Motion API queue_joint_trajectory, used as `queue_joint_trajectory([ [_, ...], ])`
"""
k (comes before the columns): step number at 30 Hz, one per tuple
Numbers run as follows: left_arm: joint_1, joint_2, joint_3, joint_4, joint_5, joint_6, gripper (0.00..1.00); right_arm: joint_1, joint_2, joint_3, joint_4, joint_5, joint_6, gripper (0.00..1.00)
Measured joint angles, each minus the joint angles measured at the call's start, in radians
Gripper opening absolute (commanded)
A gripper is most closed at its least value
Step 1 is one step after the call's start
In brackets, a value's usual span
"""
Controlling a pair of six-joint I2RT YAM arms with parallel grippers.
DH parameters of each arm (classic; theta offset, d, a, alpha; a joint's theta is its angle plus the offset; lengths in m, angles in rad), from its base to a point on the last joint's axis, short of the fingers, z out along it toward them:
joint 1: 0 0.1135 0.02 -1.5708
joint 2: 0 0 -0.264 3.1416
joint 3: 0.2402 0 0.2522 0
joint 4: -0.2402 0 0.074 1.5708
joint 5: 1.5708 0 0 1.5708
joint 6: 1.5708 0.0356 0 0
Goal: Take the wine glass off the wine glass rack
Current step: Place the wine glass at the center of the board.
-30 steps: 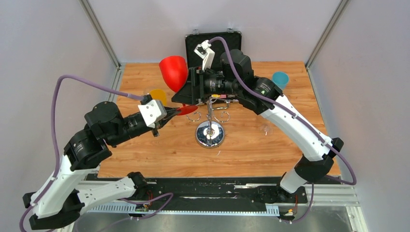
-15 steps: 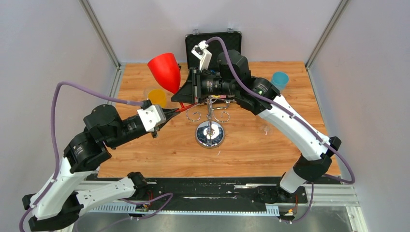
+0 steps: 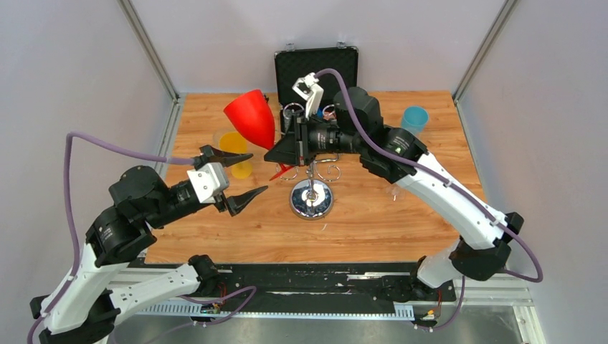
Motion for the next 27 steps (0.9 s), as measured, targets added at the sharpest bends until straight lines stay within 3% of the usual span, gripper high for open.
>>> queue_joint_trajectory([
  [4, 0.0, -0.032, -0.018, 0.018, 0.006, -0.029, 0.88, 0.0, -0.085, -0.077, 0.014, 0.026, -0.048, 0.0],
  [14, 0.0, -0.063, -0.055, 0.081, 0.01, -0.142, 0.97, 0.0, -0.327, -0.279, 0.041, 0.132, -0.222, 0.0],
  [27, 0.0, -0.009, 0.016, 0.05, 0.006, -0.394, 1.0, 0.005, -0.552, -0.524, 0.044, 0.151, -0.535, 0.0],
])
